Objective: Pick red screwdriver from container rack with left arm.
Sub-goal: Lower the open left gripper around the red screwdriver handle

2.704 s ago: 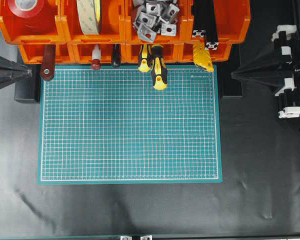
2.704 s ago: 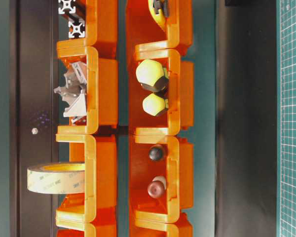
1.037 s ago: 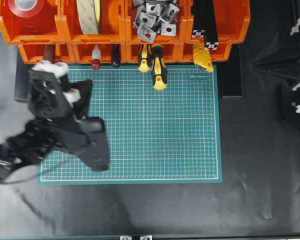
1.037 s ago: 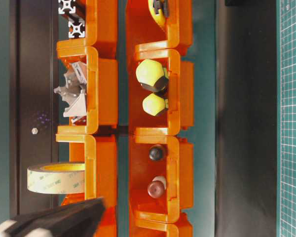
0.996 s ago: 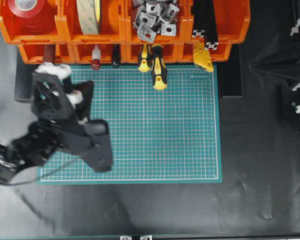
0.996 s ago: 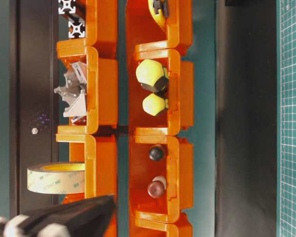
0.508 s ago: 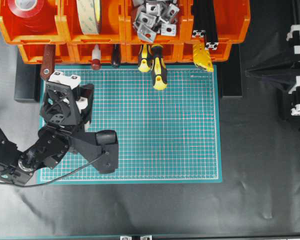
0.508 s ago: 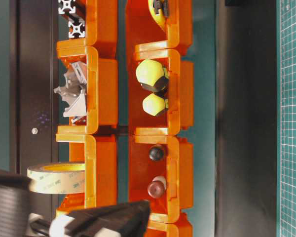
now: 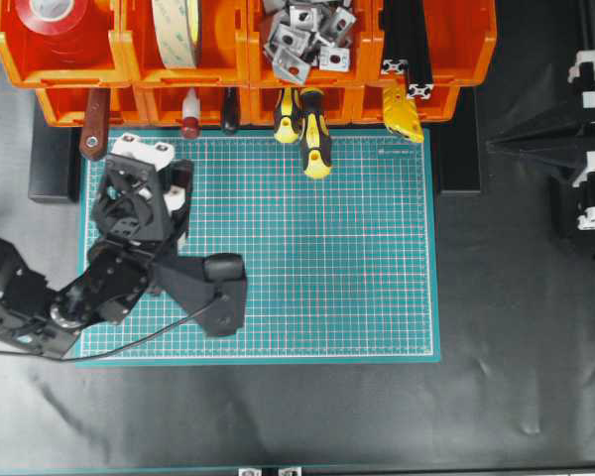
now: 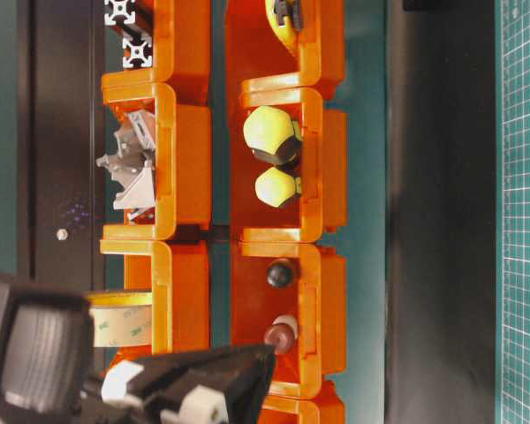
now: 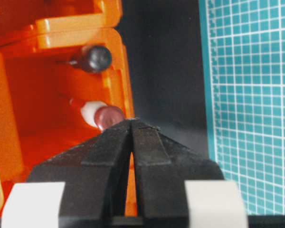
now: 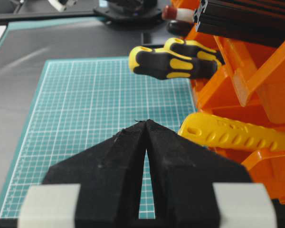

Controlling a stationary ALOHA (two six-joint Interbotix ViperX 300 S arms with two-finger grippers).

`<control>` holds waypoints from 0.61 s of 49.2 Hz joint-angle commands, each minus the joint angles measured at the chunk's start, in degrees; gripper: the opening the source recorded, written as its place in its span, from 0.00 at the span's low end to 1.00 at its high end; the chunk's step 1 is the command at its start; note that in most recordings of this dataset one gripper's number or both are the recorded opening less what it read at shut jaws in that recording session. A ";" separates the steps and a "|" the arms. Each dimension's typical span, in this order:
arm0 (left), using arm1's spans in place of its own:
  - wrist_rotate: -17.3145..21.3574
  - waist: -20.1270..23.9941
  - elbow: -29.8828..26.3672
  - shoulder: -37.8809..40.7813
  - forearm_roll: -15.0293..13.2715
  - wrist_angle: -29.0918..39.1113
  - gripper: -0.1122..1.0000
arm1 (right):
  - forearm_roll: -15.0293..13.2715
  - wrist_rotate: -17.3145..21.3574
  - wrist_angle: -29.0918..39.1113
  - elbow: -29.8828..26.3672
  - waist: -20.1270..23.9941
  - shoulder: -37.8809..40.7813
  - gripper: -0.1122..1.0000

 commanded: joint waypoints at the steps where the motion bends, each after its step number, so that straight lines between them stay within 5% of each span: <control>1: 0.26 0.53 -2.64 -0.70 0.44 -0.26 0.11 | -0.09 -0.09 -0.18 -0.79 0.18 0.35 0.09; 10: 0.70 0.97 -5.27 -0.53 0.44 -0.35 0.25 | -0.09 -0.35 -0.18 -0.79 0.18 0.26 0.09; 23: 0.70 2.64 -3.60 -0.88 0.18 -2.29 0.87 | 0.00 -0.35 -0.09 -0.79 0.53 0.09 0.09; 30: 0.79 3.52 -1.67 -2.11 0.18 -2.99 0.88 | 0.00 -0.26 -0.09 -0.79 1.14 -0.44 0.09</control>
